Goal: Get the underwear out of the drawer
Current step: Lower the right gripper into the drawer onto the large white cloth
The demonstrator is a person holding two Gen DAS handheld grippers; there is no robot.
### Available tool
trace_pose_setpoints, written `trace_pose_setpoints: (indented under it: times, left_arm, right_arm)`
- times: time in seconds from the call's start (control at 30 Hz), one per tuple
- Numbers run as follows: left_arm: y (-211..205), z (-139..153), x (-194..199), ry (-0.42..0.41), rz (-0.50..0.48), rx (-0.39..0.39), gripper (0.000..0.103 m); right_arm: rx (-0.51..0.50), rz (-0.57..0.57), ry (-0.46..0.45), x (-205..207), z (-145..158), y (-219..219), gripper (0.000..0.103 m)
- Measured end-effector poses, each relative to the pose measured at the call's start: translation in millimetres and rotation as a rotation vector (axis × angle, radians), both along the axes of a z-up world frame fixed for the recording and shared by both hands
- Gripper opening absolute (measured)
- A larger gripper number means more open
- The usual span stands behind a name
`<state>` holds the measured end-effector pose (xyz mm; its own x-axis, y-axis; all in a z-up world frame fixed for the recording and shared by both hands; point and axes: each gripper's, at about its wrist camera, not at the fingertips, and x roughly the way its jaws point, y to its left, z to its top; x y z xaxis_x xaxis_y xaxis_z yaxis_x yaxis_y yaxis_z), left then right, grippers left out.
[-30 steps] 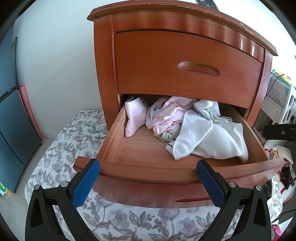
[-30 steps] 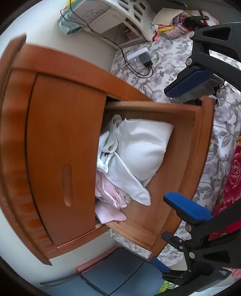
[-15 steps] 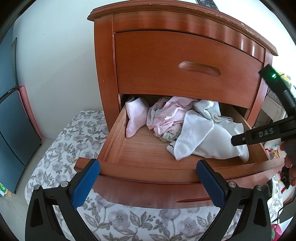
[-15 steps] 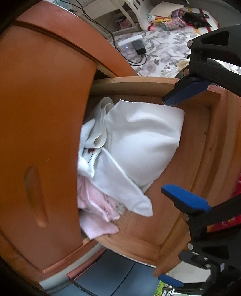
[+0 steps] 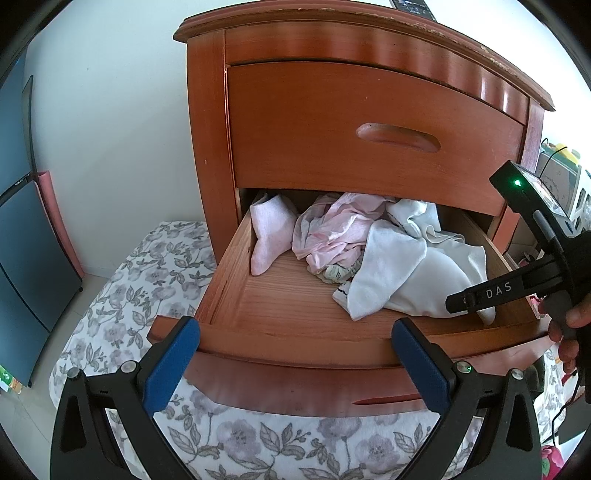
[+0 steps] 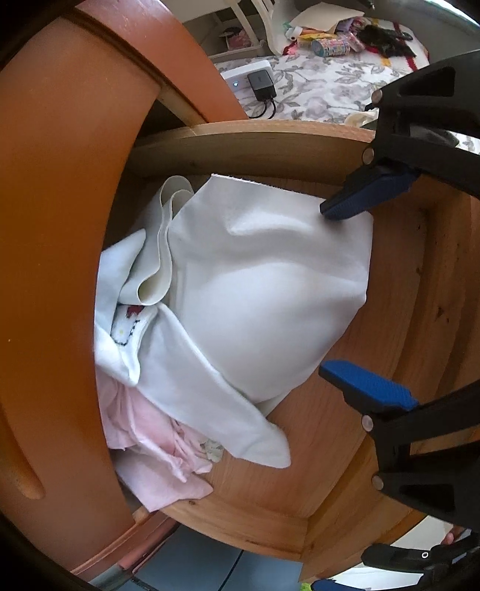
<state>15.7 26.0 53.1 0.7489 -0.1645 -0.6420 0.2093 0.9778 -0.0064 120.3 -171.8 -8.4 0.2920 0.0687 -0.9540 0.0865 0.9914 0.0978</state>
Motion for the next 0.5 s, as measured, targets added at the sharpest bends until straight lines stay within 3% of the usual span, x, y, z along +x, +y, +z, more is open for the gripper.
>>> trace_pose_setpoints:
  times: [0.37, 0.5]
  left_arm:
    - [0, 0, 0, -0.001, 0.000, -0.001, 0.103]
    - [0, 0, 0, -0.001, 0.000, 0.000, 0.103]
  right_arm:
    - [-0.022, 0.013, 0.052, 9, -12, -1, 0.069]
    - [-0.038, 0.036, 0.060, 12, -21, 12, 0.054]
